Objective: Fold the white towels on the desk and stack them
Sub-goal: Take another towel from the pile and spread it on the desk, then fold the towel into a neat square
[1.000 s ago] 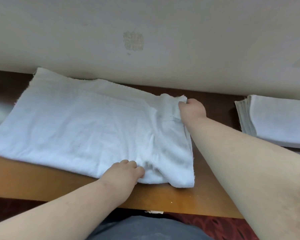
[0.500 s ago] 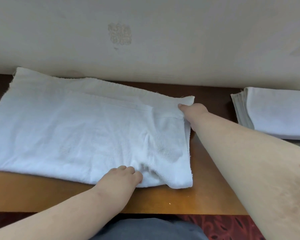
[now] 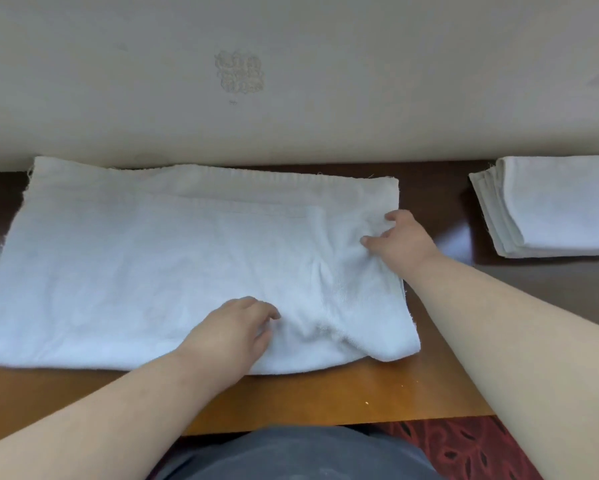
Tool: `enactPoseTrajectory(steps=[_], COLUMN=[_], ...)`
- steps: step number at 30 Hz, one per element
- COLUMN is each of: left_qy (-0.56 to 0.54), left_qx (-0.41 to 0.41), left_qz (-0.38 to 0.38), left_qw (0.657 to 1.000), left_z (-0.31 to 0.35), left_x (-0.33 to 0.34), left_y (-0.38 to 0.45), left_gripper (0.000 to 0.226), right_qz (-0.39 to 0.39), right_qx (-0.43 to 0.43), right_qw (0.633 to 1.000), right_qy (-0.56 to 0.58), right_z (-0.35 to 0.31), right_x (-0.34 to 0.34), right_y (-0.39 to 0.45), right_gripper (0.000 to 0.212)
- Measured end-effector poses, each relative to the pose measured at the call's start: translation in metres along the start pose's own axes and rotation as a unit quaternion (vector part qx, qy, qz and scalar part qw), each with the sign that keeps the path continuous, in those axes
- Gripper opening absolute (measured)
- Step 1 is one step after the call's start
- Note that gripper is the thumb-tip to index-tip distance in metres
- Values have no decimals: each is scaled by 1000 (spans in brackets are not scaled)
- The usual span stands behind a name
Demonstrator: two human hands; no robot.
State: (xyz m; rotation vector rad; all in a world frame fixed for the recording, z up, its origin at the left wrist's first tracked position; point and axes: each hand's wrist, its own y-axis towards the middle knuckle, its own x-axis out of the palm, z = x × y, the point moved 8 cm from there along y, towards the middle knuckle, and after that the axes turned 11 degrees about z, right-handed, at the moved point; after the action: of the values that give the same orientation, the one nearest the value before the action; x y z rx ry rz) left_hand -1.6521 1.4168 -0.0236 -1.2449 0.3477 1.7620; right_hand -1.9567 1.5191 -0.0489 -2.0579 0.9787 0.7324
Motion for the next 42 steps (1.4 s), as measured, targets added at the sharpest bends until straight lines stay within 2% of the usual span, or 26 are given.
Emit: enactPoseTrajectory(steps=[3, 6, 11, 12, 15, 16, 18, 20, 22, 25, 27, 29, 32, 33, 35, 38, 40, 42], left_qy=[46, 71, 63, 66, 114, 144, 205, 237, 198, 72, 73, 101, 176, 173, 117, 5, 14, 56], left_qx=[-18, -16, -41, -46, -30, -22, -12, 17, 57, 50, 48, 24, -16, -5, 40, 118, 190, 238], left_qz=[-4, 18, 118, 119, 74, 48, -16, -51, -23, 61, 105, 123, 123, 131, 130, 55, -27, -96], left_qw=[999, 997, 990, 990, 990, 988, 978, 970, 978, 994, 991, 987, 976, 976, 984, 991, 981, 965], left_z=[-29, -46, -75, -78, -80, -81, -87, -92, -93, -99, -104, -109, -108, -98, -68, -18, 16, 40], left_x=[-13, -34, -91, -98, -103, -102, -96, -93, -98, -124, -136, -139, -130, -126, -110, -67, -31, 5], left_y=[4, 11, 73, 89, 132, 143, 157, 161, 160, 160, 171, 185, 187, 177, 140, 62, 14, -11], left_gripper=[35, 38, 52, 57, 74, 75, 64, 41, 18, 23, 19, 22, 65, 71, 67, 45, 41, 47], right_qz=[13, 44, 157, 149, 51, 15, -3, 66, 159, 236, 264, 202, 65, 54, 70, 41, -13, -4], right_qx=[-21, -59, 6, 29, 139, 170, 190, 173, 129, 46, -3, -2, 89, 122, 197, 305, 332, 306], right_qw=[998, 997, 977, 974, 974, 969, 959, 954, 951, 954, 953, 972, 994, 991, 976, 952, 940, 942], right_qy=[-62, 3, 142, 167, 171, 179, 211, 235, 230, 180, 149, 116, 14, -30, -69, 9, 69, 134], right_z=[-5, -14, 0, 7, 39, 45, 50, 45, 32, -3, -30, -40, -9, 6, 35, 81, 99, 106], right_x=[-6, -18, -64, -64, -37, -26, -16, -29, -53, -81, -90, -77, -44, -41, -46, -35, -15, -8], right_y=[-6, -19, -42, -47, -63, -68, -73, -68, -62, -52, -35, -11, 0, -9, -47, -121, -163, -176], right_gripper=[24, 22, 11, 18, 58, 57, 35, 18, 15, 14, 22, 33, 62, 69, 76, 62, 53, 45])
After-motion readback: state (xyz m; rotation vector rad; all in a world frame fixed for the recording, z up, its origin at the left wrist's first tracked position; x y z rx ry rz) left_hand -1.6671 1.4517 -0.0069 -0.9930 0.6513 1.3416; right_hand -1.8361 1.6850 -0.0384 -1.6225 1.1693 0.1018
